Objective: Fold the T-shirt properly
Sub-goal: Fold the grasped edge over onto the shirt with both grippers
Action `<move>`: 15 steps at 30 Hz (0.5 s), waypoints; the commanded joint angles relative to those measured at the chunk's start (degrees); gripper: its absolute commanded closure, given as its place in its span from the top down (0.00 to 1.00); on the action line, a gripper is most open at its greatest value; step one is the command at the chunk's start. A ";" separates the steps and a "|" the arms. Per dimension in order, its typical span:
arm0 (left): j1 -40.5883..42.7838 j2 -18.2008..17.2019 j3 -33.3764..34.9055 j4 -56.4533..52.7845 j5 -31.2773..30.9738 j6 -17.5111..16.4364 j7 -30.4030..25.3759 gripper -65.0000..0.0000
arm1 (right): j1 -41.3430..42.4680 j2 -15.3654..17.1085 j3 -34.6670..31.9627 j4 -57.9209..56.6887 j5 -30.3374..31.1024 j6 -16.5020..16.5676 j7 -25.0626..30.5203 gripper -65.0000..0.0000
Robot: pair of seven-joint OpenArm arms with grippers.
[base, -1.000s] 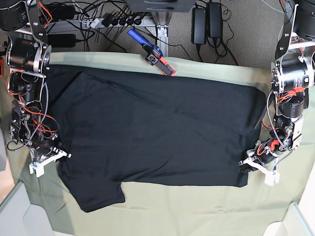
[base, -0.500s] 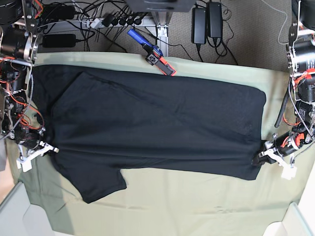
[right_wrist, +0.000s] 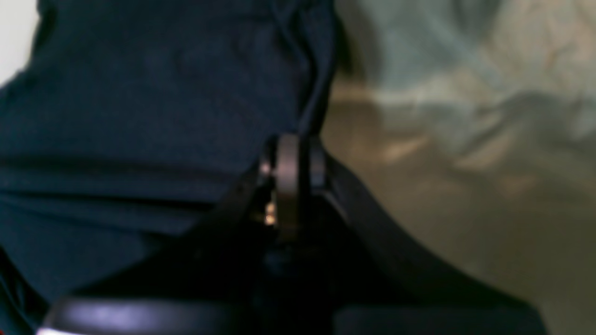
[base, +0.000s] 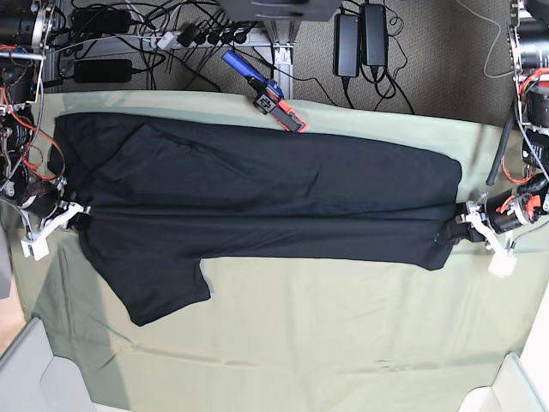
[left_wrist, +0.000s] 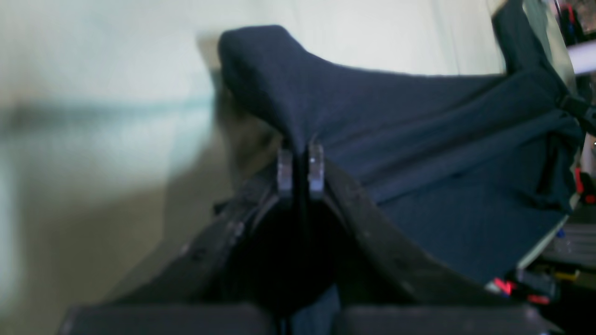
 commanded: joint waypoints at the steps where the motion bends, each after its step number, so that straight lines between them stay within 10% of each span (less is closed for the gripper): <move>1: -0.83 -1.33 -0.44 1.33 -0.79 -0.69 -0.87 0.00 | 0.55 1.90 0.57 1.03 -0.17 3.50 1.03 0.00; 15: 0.81 -1.31 -0.44 1.53 -0.79 -0.69 0.00 0.00 | -4.20 1.92 0.57 1.05 -0.90 3.48 1.01 0.00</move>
